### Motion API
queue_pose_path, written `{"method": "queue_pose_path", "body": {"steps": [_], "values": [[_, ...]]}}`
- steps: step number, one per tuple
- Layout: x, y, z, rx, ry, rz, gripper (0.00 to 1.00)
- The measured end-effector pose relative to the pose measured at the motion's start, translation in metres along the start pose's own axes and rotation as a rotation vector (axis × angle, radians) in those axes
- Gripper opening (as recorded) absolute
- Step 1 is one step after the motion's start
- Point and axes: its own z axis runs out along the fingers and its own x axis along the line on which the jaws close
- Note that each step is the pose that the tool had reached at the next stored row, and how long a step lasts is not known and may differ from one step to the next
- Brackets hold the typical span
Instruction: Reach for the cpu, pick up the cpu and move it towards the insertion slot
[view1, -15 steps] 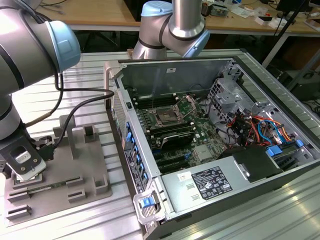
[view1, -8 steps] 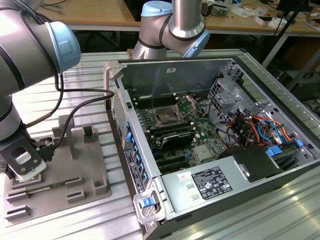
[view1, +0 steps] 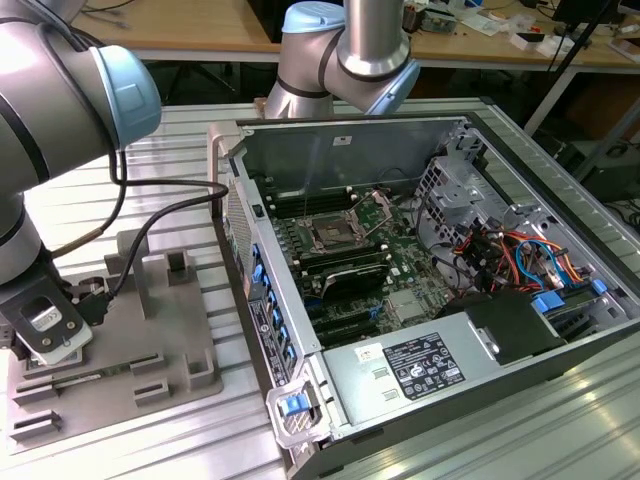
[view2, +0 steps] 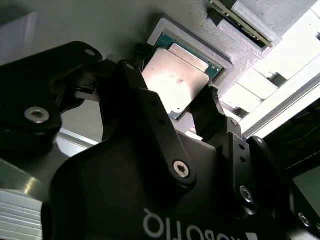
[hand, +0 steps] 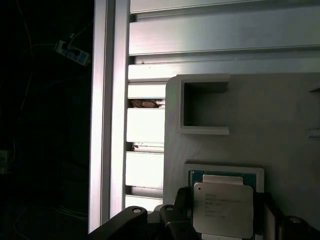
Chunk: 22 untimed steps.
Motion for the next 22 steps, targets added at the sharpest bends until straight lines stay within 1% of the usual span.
{"method": "queue_pose_path", "body": {"steps": [5, 15, 16, 17, 22], "values": [[0.0011, 0.0001, -0.0001, 0.0000, -0.0002, 0.000, 0.64], [0.0007, 0.0001, -0.0004, -0.0001, -0.0001, 0.000, 0.64], [0.0007, 0.0001, -0.0004, 0.0000, -0.0001, 0.000, 0.62], [0.0007, 0.0001, -0.0004, 0.0000, -0.0001, 0.000, 0.55], [0.0006, 0.0001, -0.0004, 0.0000, -0.0001, 0.000, 0.55]]}}
